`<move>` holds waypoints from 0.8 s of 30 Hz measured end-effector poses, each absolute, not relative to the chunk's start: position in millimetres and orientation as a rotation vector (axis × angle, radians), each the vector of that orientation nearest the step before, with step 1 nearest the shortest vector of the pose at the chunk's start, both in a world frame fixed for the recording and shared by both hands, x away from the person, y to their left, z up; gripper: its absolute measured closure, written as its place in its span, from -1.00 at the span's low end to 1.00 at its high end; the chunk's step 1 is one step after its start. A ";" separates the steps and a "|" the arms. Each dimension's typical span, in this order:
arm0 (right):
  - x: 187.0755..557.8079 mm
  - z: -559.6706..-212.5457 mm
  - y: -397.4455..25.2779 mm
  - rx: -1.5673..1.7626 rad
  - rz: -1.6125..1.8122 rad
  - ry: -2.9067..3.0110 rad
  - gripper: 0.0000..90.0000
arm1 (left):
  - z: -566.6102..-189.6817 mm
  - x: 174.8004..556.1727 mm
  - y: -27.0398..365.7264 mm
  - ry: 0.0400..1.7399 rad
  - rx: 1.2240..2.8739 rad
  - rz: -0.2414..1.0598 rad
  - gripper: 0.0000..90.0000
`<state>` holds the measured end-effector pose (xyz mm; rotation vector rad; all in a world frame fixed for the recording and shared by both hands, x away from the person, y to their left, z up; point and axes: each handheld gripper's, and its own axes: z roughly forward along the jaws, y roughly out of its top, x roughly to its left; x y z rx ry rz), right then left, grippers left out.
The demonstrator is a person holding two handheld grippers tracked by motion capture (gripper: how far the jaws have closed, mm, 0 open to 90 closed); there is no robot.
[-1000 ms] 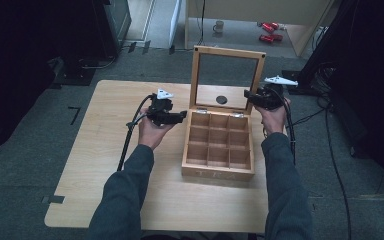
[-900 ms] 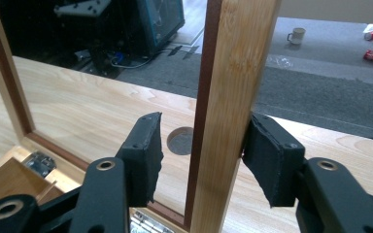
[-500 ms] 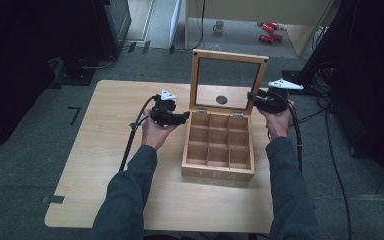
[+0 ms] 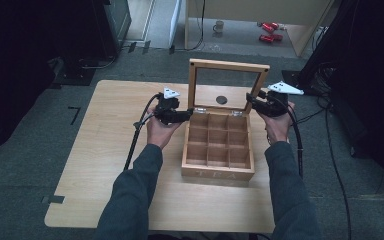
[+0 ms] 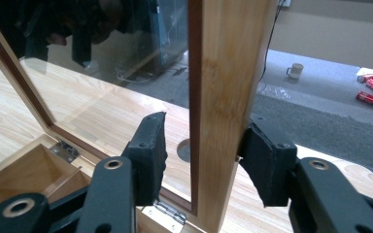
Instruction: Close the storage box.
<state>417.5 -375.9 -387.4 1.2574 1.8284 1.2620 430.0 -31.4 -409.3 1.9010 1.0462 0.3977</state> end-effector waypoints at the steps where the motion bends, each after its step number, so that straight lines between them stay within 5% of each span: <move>1: 416.1 -387.8 -376.6 1.255 1.272 1.825 0.20 | -409.1 429.9 -32.1 1.045 1.900 0.398 -0.19; 24: 387.0 -368.6 -372.5 1.217 1.288 1.784 0.16 | -376.4 420.0 -30.2 1.028 1.847 0.485 0.30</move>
